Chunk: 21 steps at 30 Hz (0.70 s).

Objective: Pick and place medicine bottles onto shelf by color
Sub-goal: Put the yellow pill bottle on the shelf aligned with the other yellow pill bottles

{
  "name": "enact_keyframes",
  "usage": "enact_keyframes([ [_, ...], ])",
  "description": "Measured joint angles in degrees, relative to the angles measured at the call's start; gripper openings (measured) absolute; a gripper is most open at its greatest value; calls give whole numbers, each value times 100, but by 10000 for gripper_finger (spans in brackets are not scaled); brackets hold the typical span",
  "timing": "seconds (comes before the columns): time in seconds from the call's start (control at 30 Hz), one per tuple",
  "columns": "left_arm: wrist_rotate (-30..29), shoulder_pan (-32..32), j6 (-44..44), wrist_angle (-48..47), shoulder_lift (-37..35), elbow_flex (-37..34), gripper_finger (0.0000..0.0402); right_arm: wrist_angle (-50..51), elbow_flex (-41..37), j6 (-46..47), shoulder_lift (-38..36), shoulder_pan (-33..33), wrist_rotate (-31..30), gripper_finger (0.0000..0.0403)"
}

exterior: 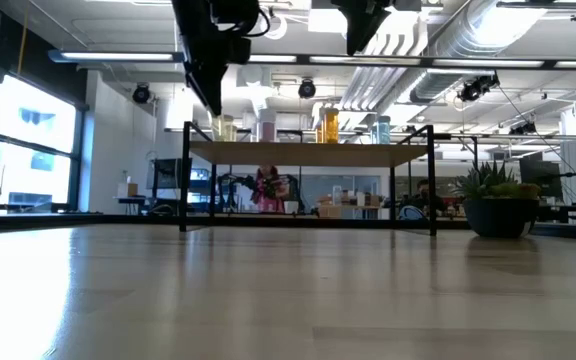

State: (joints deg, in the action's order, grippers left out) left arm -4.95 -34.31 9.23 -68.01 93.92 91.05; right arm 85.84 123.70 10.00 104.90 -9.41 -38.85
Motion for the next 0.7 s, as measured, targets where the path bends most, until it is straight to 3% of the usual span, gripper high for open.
enact_keyframes([
  [0.7, -39, 3, -1, 38, 49, 2, 113, 0, 0, 3, 0, 0, 0, 191],
])
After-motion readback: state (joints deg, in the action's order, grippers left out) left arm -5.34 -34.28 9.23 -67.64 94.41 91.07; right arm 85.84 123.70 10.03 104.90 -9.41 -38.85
